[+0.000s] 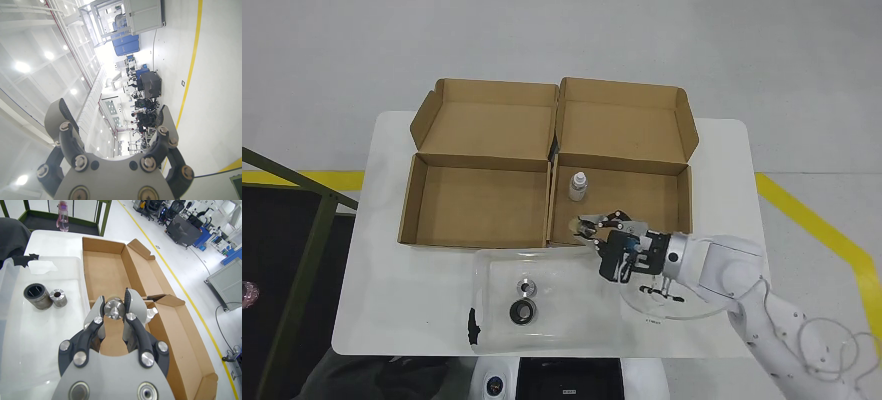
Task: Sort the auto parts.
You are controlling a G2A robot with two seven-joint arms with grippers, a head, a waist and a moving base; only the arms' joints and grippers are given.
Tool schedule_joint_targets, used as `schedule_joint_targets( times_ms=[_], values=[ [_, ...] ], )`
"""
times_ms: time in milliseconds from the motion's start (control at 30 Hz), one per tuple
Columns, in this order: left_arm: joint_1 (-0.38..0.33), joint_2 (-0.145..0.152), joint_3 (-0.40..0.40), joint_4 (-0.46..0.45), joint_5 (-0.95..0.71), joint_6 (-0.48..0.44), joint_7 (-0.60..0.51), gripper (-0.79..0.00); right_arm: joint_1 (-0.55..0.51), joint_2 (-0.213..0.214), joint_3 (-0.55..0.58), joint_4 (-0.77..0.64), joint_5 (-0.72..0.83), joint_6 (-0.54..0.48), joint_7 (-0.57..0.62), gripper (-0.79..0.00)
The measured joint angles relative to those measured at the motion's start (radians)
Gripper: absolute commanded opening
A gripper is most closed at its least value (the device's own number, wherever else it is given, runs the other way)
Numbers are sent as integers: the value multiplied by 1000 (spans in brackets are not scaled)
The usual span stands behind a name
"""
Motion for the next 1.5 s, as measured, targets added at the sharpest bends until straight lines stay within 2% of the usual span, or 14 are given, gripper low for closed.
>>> schedule_joint_targets(
  times_ms=[333,900,1167,1233,1333,1500],
  values=[
    [0,0,0,0,0,0,0,0,135,-10,-26,132,112,-95,189,-785],
    [0,0,0,0,0,0,0,0,370,-61,-180,397,205,-78,402,-785],
    [0,0,0,0,0,0,0,0,441,-89,-251,527,235,-70,429,-776],
    [0,0,0,0,0,0,0,0,456,-96,-266,555,236,-67,427,-739],
    [0,0,0,0,0,0,0,0,474,-105,-283,589,236,-62,420,-597],
    [0,0,0,0,0,0,0,0,495,-117,-307,626,235,-59,413,-465]
  ],
)
